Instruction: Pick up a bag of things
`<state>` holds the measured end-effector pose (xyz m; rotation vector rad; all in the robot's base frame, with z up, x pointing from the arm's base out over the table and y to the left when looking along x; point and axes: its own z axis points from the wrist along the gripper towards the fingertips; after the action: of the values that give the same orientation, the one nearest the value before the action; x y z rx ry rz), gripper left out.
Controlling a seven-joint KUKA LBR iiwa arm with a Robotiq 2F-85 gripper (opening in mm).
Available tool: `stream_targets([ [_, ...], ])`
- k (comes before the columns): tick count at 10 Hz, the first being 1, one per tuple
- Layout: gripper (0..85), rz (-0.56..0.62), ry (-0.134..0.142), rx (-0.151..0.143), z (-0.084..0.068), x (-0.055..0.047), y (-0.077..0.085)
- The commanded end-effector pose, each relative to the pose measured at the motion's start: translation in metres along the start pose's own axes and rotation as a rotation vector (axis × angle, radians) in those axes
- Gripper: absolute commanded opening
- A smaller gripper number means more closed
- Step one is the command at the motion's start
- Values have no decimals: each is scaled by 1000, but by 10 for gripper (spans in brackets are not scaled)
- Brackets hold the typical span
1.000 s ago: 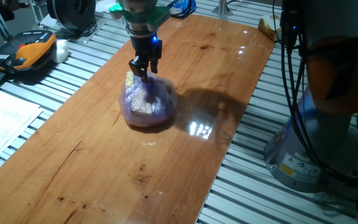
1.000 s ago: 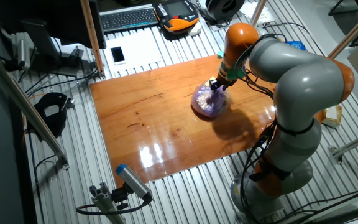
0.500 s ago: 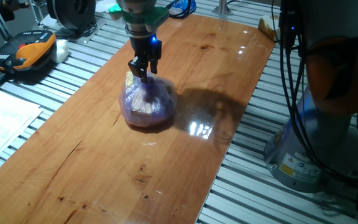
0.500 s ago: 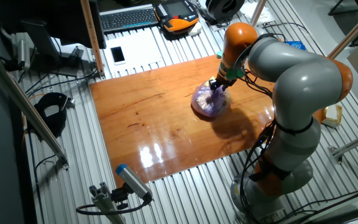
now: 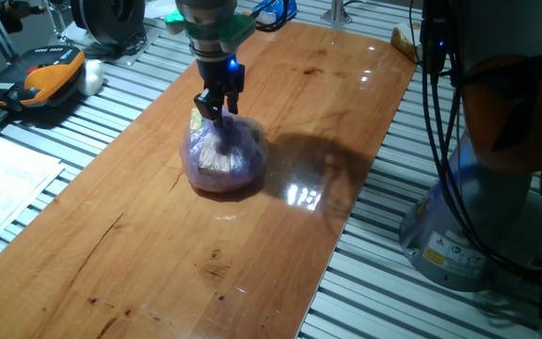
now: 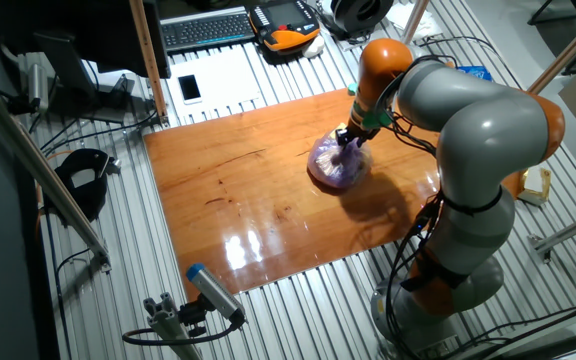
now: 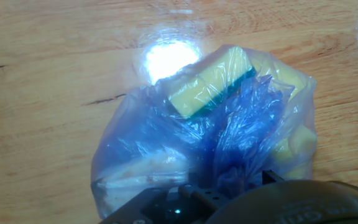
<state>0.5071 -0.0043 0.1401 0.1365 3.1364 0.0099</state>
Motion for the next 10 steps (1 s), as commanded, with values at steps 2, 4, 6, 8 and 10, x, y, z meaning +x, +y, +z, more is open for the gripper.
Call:
stream_targets([
  [2, 510, 1, -3, 3, 2, 0, 1],
  [4, 510, 0, -4, 3, 4, 2, -1],
  [6, 510, 0, -7, 1, 6, 2, -1],
  [8, 510, 1, -10, 1, 9, 3, 0],
  [10, 510, -2, -12, -1, 9, 3, -1],
])
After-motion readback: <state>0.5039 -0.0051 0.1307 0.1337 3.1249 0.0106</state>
